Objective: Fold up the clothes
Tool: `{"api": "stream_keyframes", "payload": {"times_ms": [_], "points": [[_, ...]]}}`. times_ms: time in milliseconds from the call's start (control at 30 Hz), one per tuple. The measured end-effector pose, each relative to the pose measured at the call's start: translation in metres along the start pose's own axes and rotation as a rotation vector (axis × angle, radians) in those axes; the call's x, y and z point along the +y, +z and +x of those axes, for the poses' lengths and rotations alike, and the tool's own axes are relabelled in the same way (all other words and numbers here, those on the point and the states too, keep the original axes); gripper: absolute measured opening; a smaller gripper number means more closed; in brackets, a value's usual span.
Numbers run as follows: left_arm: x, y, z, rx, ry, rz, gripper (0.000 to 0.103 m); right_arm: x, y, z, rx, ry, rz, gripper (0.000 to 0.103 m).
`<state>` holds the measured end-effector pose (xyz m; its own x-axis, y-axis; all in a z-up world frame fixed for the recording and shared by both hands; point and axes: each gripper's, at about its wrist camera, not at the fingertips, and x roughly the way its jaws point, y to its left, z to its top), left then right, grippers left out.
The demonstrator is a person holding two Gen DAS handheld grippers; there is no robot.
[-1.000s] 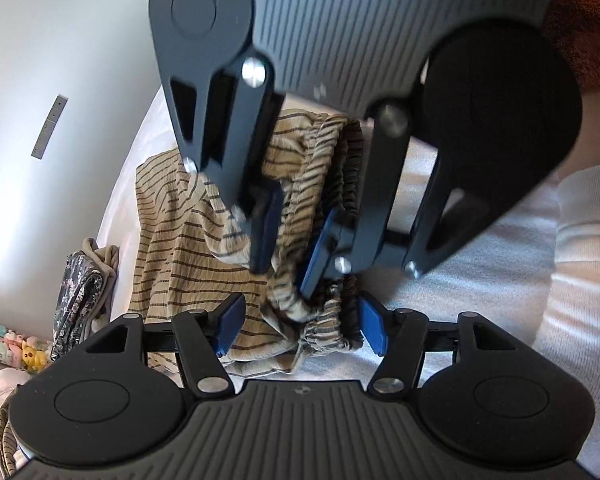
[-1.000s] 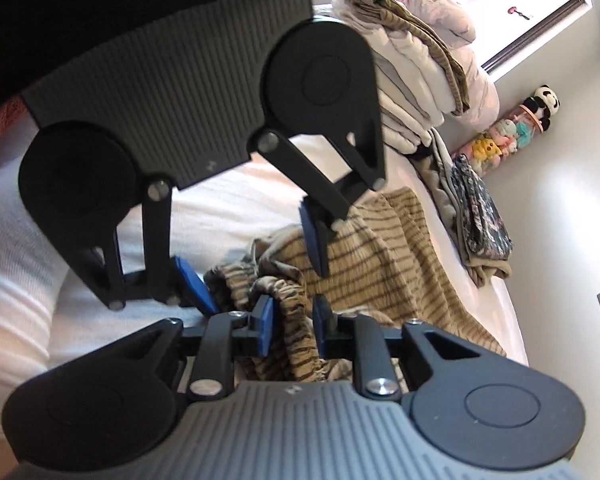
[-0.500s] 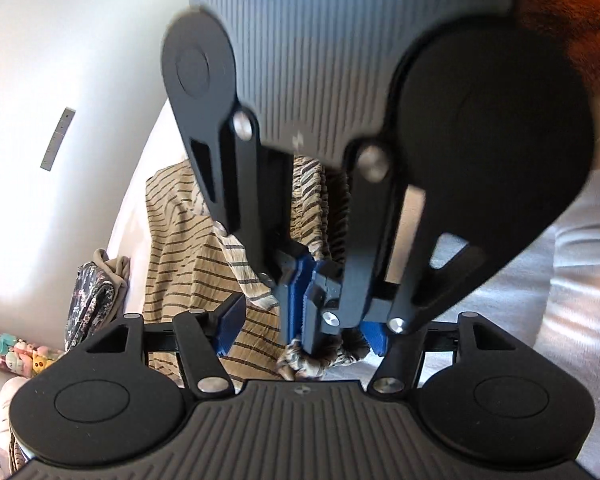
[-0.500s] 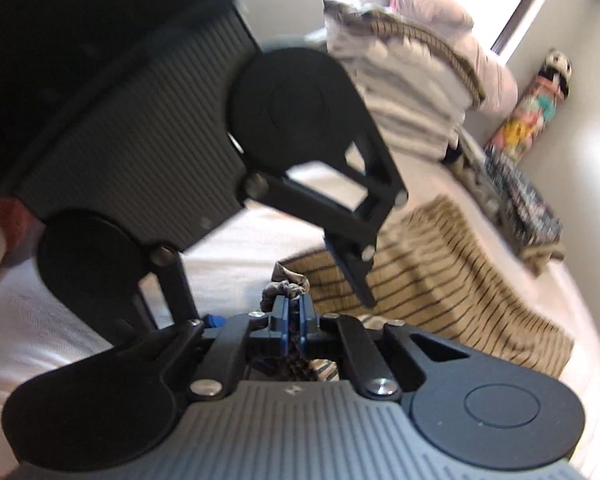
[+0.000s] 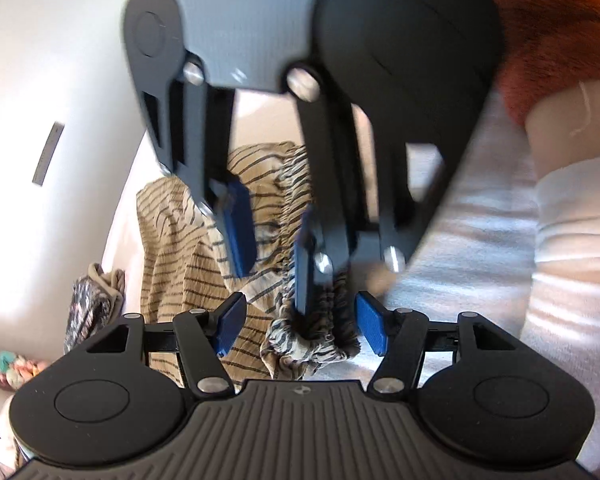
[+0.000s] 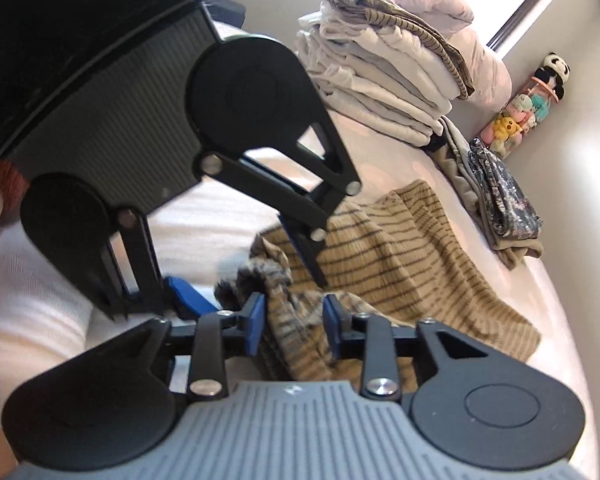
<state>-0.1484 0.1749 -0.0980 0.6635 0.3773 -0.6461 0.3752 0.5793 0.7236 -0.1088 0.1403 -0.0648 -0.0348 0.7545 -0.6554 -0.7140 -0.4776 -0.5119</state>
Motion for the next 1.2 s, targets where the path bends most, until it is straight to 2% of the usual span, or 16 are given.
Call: {"api": "stream_keyframes", "payload": {"times_ms": [300, 400, 467, 533, 567, 600, 667, 733, 967, 1200], "points": [[-0.015, -0.002, -0.003, 0.002, -0.005, 0.201, 0.059, 0.018, -0.025, -0.006, 0.132, -0.012, -0.145, 0.043], [-0.016, -0.005, 0.004, 0.021, -0.004, 0.214, 0.059, 0.030, -0.034, -0.003, 0.167, -0.028, -0.187, 0.048], [-0.008, -0.006, 0.009, 0.025, -0.010, 0.165, 0.058, 0.036, -0.039, 0.001, 0.170, -0.052, -0.211, 0.050], [0.000, -0.006, 0.014, 0.027, -0.034, 0.112, 0.051, 0.038, -0.040, 0.002, 0.167, -0.066, -0.220, 0.051], [0.004, -0.006, 0.016, 0.028, -0.050, 0.085, 0.047, 0.038, -0.040, 0.002, 0.164, -0.076, -0.217, 0.055], [0.008, -0.006, 0.019, 0.031, -0.067, 0.053, 0.040, 0.037, -0.041, 0.002, 0.158, -0.092, -0.211, 0.056], [0.021, -0.007, 0.023, 0.042, -0.109, -0.046, 0.028, 0.034, -0.041, 0.001, 0.146, -0.133, -0.195, 0.056], [0.034, -0.009, 0.024, 0.049, -0.141, -0.157, 0.023, 0.034, -0.042, -0.002, 0.131, -0.164, -0.189, 0.056], [0.079, -0.016, 0.020, 0.032, -0.226, -0.419, 0.019, 0.051, -0.043, 0.001, 0.146, -0.194, -0.289, 0.056], [0.109, -0.028, 0.001, -0.035, -0.340, -0.701, 0.018, 0.059, -0.046, 0.010, 0.192, -0.285, -0.365, 0.059]]}}
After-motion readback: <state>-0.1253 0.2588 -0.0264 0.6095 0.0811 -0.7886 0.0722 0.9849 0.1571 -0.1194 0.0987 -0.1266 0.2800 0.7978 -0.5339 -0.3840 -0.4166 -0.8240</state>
